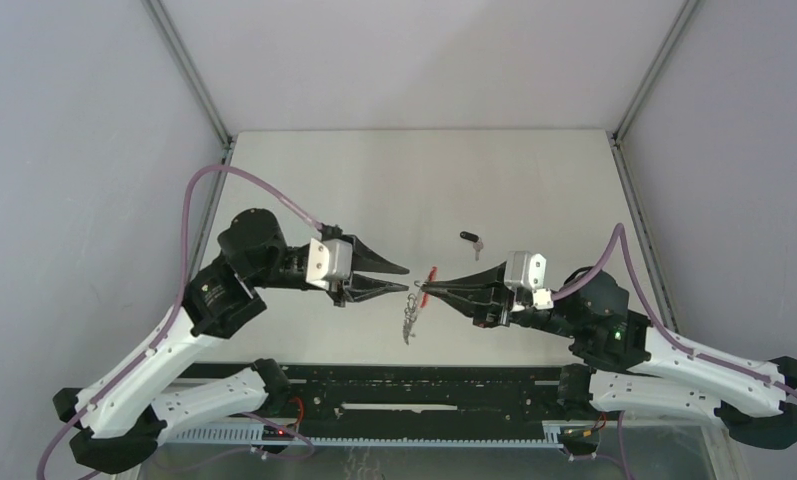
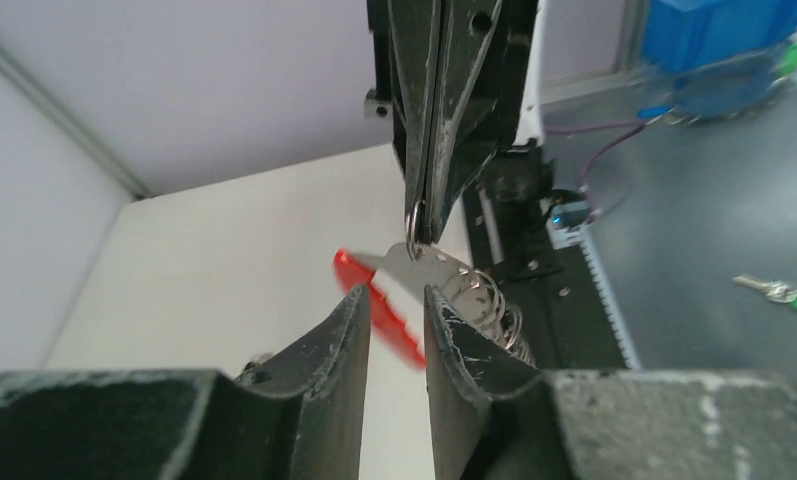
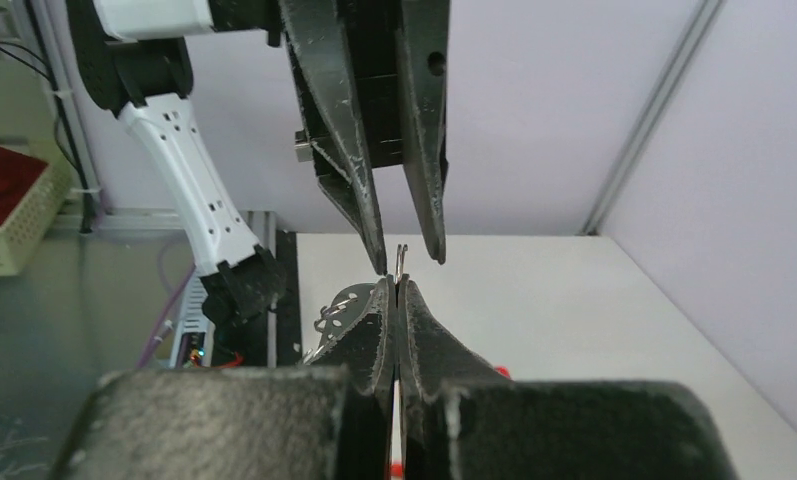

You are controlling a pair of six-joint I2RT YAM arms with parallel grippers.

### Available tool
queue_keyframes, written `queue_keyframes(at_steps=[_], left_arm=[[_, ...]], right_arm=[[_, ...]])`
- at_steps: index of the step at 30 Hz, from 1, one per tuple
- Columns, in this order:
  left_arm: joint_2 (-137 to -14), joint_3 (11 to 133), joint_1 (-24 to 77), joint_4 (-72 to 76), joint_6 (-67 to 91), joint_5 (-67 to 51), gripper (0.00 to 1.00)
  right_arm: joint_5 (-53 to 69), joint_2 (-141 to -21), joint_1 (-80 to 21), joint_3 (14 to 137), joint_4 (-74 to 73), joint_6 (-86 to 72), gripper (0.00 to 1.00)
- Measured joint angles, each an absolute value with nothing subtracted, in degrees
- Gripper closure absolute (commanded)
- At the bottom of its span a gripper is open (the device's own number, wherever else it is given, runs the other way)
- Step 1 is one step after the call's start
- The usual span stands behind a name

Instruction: Put the keys on the keyring

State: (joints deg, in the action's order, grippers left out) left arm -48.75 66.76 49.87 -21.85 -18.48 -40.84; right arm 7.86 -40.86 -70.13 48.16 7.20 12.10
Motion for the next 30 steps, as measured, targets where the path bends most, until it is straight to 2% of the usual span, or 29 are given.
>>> queue_keyframes(at_steps=[9,23,30], left_arm=[[-50.7,66.7,46.6,-11.4,-2.9,-50.8,0.73],[-49.9,64.2,46.6,-8.7,-0.4,-54.2,0.71],[-49.7,63.0,46.5,-8.2,0.1,-52.8,0.74]], right_arm=[[11.1,-41.3,-69.7,47.0,13.0,8.9,1.00],[12.4,-41.7,-68.6,44.5,19.1,5.1,1.00],[12.8,-41.8,-68.2,44.5,19.7,4.5,1.00]])
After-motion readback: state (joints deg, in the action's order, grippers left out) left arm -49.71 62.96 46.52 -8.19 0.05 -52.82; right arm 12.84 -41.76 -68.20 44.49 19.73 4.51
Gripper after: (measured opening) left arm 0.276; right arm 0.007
